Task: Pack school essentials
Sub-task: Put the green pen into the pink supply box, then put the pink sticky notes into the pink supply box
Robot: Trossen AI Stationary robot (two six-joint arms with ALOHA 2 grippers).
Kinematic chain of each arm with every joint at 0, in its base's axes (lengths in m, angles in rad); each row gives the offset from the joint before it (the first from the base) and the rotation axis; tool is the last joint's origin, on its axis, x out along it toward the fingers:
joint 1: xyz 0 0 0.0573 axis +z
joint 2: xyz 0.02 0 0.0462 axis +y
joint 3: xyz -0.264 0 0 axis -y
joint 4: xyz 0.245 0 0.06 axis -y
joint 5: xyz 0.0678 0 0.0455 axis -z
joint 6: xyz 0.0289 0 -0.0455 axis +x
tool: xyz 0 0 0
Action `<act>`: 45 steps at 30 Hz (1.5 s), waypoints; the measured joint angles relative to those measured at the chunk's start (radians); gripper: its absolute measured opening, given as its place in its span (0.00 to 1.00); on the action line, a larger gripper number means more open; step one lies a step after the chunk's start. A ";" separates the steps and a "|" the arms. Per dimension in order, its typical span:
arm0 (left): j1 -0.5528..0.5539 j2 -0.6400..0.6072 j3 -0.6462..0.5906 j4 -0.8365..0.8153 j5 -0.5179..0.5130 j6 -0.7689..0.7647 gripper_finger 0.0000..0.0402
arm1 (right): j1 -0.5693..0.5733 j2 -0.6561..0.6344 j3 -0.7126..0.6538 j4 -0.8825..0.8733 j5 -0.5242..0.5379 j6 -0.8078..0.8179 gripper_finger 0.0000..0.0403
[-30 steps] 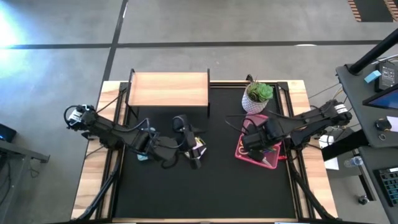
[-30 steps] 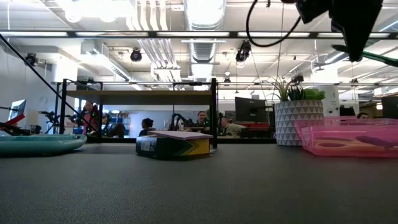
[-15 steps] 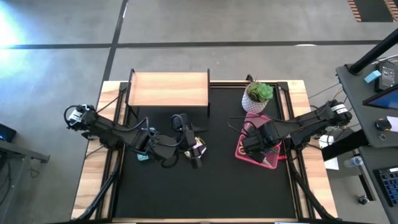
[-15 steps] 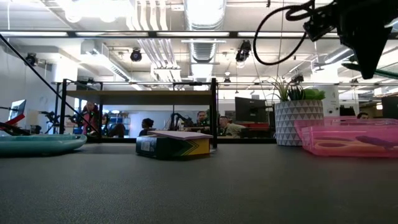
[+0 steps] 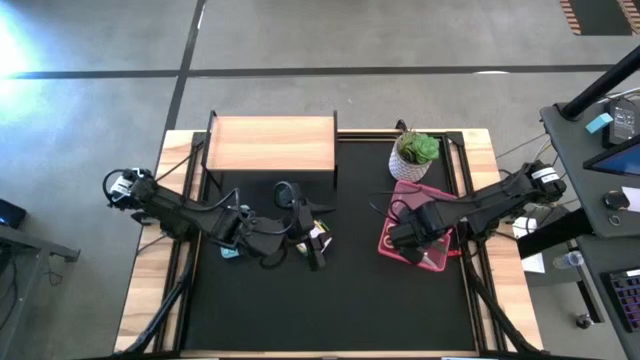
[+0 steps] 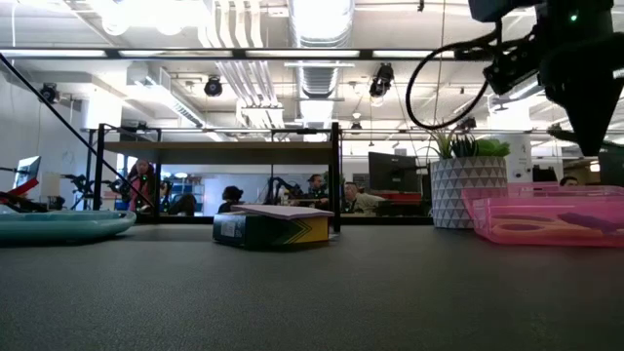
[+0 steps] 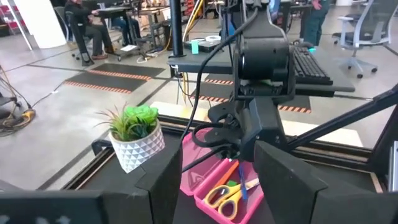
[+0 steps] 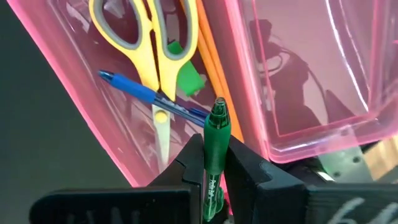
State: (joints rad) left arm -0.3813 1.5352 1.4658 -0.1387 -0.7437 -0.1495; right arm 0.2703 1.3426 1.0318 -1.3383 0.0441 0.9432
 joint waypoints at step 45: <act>0.020 0.003 -0.001 -0.175 0.066 -0.231 0.45 | 0.005 0.000 0.081 0.267 0.039 0.050 0.44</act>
State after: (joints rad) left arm -0.3611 1.5383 1.4651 -0.3140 -0.6777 -0.3800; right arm 0.2754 1.3422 1.1127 -1.0710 0.0834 0.9936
